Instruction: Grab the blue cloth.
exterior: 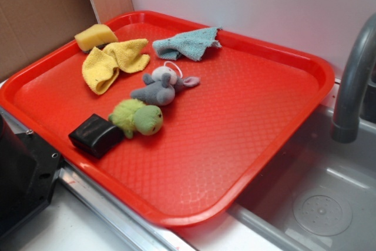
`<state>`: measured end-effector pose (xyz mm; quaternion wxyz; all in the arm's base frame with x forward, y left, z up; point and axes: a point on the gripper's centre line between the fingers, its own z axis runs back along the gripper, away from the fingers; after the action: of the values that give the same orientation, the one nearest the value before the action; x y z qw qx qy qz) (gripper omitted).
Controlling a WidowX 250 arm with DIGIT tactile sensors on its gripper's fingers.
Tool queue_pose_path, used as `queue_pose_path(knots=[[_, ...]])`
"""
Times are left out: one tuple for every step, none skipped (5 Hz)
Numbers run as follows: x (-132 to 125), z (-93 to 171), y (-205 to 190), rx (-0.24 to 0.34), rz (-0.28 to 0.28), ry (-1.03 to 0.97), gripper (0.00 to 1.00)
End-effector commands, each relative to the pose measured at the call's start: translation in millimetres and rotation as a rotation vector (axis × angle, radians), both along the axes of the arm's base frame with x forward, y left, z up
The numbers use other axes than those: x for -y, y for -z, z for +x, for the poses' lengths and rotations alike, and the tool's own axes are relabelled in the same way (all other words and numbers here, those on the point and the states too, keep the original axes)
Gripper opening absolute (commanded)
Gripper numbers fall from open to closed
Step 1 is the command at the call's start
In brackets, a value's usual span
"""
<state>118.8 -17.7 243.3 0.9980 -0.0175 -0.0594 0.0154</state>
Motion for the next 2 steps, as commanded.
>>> queue_pose_path(knots=[[0, 0, 0, 0.000, 0.000, 0.000, 1.00], [-15, 50, 37, -0.070, 0.117, -0.055, 1.00]])
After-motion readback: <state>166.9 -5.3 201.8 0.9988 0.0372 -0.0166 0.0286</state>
